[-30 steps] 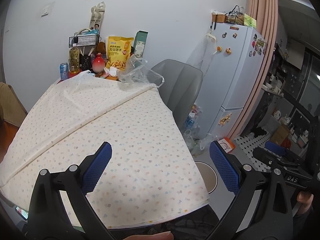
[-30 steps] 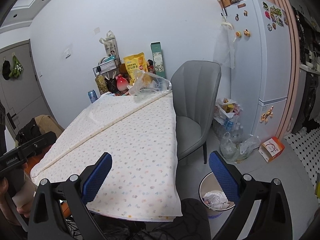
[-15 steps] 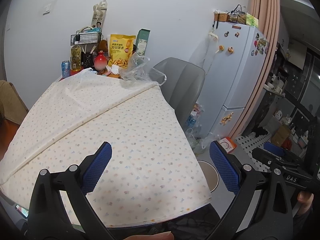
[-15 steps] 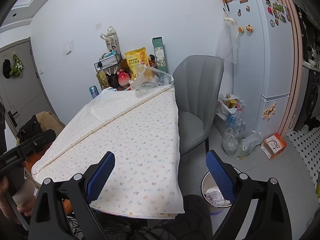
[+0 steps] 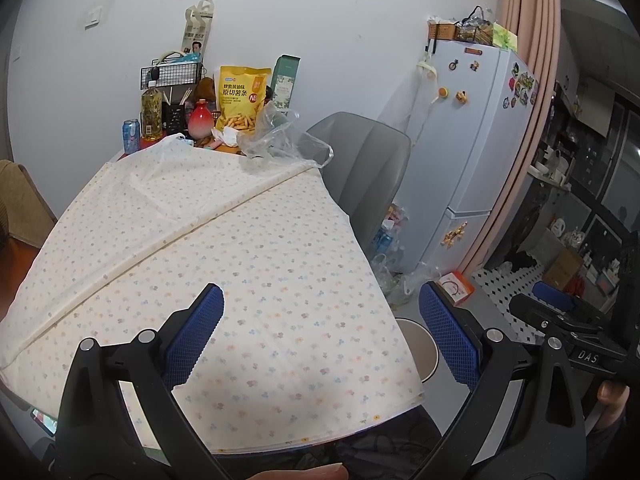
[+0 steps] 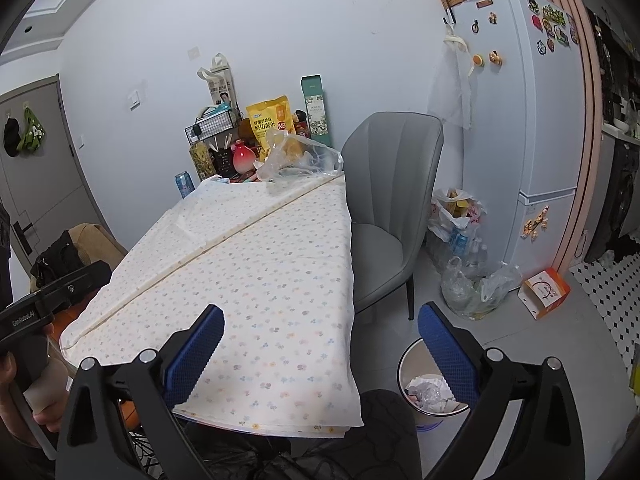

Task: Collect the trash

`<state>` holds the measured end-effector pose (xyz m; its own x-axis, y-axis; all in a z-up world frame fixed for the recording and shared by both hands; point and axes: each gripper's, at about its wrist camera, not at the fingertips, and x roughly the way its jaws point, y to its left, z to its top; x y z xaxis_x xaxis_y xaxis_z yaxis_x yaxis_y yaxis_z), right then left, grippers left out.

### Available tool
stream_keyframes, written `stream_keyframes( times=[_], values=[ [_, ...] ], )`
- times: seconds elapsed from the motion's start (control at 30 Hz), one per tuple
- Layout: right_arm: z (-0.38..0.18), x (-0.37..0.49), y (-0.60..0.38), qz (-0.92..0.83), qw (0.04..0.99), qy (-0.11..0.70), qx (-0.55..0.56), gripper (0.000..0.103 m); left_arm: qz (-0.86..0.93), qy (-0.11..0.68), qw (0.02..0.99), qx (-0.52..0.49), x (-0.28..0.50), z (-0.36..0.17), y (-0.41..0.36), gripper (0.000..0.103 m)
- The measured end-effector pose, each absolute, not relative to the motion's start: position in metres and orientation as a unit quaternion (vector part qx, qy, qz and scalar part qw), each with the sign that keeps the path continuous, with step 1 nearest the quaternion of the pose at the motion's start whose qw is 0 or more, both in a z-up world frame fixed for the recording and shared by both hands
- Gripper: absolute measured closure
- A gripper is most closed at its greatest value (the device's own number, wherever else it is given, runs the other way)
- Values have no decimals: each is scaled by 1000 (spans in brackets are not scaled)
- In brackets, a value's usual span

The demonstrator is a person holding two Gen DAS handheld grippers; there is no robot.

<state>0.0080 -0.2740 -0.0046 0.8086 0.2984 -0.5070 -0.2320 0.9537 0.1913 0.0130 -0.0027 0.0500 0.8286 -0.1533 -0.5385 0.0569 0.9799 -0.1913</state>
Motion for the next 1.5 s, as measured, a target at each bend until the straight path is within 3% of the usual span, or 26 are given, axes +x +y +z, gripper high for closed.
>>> stream_keyframes(
  times=[1.5],
  values=[
    [-12, 9, -274, 141, 947, 282, 58, 8, -60, 300, 948, -86, 15, 41, -6, 6]
  ],
)
